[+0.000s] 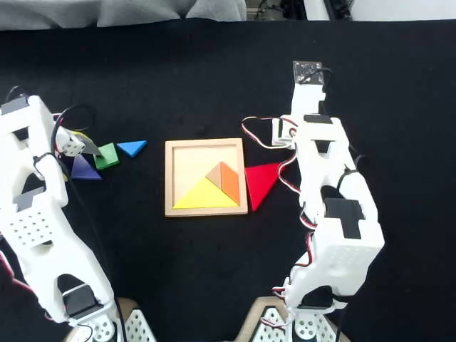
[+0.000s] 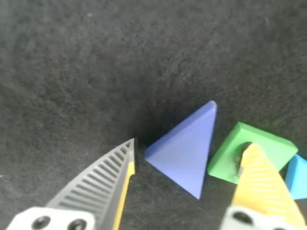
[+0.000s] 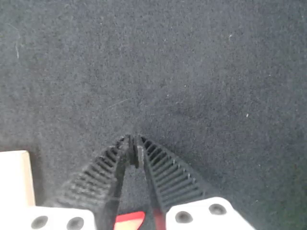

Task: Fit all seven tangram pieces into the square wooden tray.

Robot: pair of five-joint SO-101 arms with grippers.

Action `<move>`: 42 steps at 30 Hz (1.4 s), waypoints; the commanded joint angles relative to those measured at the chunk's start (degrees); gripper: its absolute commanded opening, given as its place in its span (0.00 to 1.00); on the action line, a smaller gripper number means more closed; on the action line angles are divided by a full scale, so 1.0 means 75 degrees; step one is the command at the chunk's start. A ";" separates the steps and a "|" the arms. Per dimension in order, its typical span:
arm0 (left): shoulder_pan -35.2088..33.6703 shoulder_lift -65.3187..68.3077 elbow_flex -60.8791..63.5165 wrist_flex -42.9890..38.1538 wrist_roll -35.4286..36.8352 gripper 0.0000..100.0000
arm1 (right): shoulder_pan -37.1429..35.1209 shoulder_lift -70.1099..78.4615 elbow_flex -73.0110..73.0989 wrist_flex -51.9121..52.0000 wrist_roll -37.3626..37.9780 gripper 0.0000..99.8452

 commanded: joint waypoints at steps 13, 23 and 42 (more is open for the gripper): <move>-0.0334 -0.0903 0.0545 -0.0211 -0.0223 0.34 | 0.0047 -0.0029 -0.0416 0.0035 0.0059 0.01; -0.0240 -0.0363 0.0639 -0.0797 -0.0023 0.34 | 0.0047 -0.0029 -0.0416 0.0035 0.0059 0.01; 0.0393 -0.0270 0.0674 -0.0797 0.0410 0.33 | 0.0047 -0.0053 -0.0416 0.0035 0.0059 0.01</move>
